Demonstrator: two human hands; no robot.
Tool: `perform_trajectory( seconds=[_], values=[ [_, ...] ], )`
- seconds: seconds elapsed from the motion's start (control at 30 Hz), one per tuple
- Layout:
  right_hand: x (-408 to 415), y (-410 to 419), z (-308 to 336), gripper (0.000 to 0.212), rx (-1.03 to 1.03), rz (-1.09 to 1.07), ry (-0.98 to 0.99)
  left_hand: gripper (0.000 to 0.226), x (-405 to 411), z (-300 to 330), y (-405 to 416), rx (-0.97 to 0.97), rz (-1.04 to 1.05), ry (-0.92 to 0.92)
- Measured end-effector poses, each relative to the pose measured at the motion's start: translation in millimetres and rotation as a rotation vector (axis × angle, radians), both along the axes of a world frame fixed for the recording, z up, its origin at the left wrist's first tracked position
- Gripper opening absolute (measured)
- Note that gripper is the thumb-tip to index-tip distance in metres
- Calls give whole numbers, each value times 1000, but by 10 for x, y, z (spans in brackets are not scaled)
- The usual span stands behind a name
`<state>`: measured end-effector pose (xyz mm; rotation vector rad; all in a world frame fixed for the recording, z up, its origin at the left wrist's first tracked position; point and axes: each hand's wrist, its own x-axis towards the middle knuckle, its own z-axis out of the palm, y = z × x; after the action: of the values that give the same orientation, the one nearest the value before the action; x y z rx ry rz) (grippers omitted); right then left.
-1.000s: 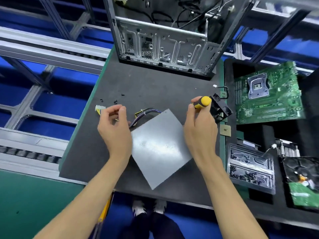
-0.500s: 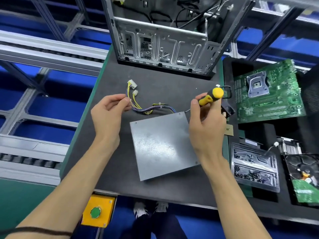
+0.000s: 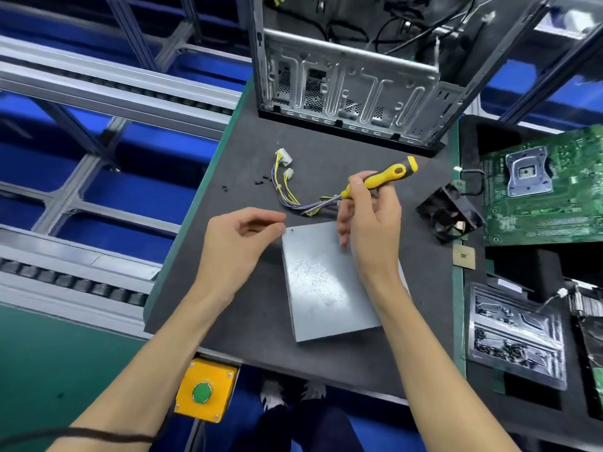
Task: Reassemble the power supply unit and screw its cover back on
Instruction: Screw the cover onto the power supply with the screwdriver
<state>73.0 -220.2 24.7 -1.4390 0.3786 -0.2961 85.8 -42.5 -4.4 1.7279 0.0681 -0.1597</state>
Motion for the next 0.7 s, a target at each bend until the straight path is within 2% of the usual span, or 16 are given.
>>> perform_trajectory(
  seconds=[0.23, 0.37, 0.53, 0.7],
  values=[
    [-5, 14, -35, 13, 12, 30, -31, 14, -32, 63, -29, 183, -21, -153],
    [-14, -6, -36, 13, 20, 15, -31, 14, -43, 47, -64, 171, -55, -140],
    [-13, -3, -34, 13, 24, 3, -21, 20, 3, 32, -96, 109, -44, -14],
    [-15, 6, -32, 13, 20, -6, -20, 22, 38, 36, -167, 151, -38, 14]
  ],
)
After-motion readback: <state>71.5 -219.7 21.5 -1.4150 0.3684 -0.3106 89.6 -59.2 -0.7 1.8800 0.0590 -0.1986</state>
